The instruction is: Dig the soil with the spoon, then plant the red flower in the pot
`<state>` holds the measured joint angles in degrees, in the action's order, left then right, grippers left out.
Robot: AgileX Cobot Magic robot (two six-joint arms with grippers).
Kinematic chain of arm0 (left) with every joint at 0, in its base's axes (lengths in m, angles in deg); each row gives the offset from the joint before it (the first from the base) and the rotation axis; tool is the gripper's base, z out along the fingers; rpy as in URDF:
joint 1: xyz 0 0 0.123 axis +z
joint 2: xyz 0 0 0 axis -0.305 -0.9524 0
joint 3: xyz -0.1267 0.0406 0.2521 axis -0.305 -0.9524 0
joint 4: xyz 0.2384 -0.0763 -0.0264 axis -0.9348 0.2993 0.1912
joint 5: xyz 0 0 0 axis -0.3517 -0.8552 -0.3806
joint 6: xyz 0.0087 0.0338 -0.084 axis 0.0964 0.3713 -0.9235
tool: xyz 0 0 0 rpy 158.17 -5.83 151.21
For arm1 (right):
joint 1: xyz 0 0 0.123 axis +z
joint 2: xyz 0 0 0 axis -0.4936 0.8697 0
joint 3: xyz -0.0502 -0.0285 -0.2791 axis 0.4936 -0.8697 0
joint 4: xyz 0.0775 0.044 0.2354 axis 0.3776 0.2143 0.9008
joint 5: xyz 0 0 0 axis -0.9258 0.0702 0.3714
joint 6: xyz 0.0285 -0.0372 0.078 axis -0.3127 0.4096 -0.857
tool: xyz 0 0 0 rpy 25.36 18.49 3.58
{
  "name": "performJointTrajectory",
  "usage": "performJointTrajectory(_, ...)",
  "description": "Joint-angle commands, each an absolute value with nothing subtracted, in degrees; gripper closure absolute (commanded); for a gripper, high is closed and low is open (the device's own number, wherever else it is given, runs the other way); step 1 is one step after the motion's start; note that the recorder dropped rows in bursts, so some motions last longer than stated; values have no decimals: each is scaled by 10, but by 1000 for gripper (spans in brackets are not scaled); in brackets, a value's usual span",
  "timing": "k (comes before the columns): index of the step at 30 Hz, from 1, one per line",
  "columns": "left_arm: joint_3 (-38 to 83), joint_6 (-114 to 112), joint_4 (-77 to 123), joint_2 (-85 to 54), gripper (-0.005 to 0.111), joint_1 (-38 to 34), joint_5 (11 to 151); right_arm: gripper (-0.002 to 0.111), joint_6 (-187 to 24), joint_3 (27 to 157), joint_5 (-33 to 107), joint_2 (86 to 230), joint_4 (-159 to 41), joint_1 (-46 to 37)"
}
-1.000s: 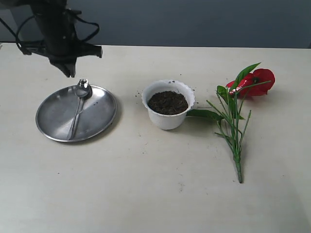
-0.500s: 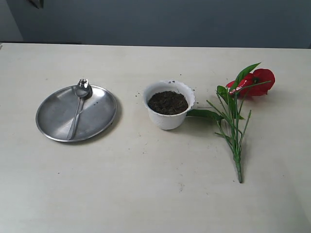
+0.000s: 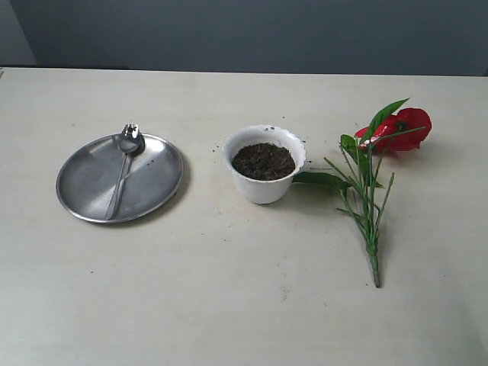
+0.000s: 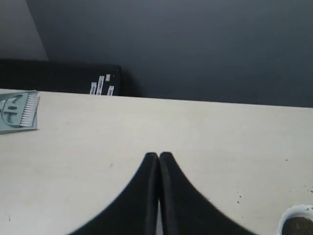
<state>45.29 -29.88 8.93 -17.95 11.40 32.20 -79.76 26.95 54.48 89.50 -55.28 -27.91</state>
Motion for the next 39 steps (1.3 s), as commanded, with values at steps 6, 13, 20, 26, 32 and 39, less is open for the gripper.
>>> performJointTrajectory(6,440,-302,24,-76,106,113,317,109,-794,268,541,893,-551,-282)
performJointTrajectory(13,440,-301,-32,-40,106,113,302,109,-794,268,541,893,-551,-282)
performJointTrajectory(20,440,-302,-6,-17,106,113,294,109,-794,268,541,893,-551,-282)
performJointTrajectory(26,440,-299,-14,-16,106,113,322,109,-794,268,541,893,-551,-282)
performJointTrajectory(32,409,-298,-14,-3,106,132,377,109,-794,268,541,893,-551,-282)
performJointTrajectory(39,276,-271,32,73,106,217,509,109,-794,268,541,893,-551,-282)
